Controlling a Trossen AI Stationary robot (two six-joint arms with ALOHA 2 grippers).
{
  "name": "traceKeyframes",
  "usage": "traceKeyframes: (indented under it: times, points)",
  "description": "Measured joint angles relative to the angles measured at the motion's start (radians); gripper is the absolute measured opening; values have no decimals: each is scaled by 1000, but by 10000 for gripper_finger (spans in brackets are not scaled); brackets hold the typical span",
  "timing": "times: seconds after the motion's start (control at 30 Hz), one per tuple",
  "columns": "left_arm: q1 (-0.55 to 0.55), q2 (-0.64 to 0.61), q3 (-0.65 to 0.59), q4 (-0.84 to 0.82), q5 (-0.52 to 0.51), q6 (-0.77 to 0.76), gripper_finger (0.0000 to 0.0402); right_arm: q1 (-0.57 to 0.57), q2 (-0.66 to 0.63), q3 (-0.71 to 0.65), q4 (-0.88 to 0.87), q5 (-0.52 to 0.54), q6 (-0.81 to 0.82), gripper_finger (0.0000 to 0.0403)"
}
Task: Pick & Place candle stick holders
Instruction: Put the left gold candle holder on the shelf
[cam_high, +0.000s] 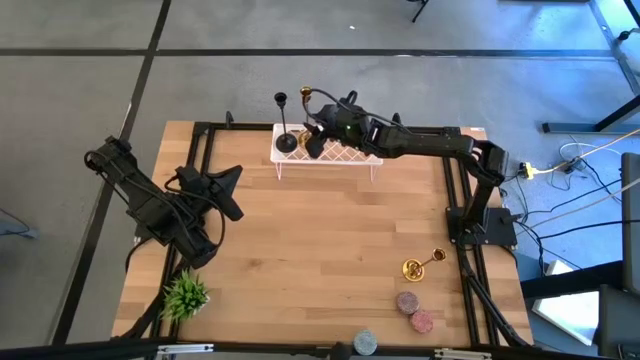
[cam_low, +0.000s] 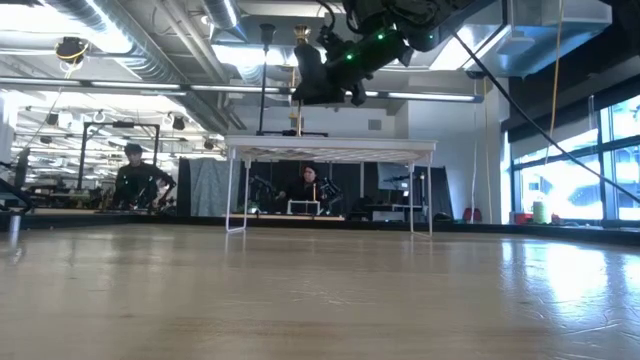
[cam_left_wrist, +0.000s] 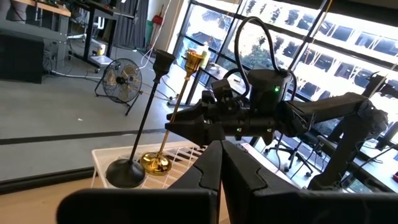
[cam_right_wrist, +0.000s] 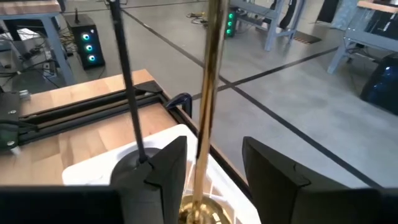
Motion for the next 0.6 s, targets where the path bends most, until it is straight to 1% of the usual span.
traceKeyframes:
  times: [0.13,0.47,0.6]
  points:
    - [0,0,0,0,0,0,2,-6,0,0,15,20,0,158]
    - [0,0,0,0,0,0,3,-10,0,0,55,20,0,158]
    - [0,0,0,0,0,0,1,-9,0,0,55,61,0,158]
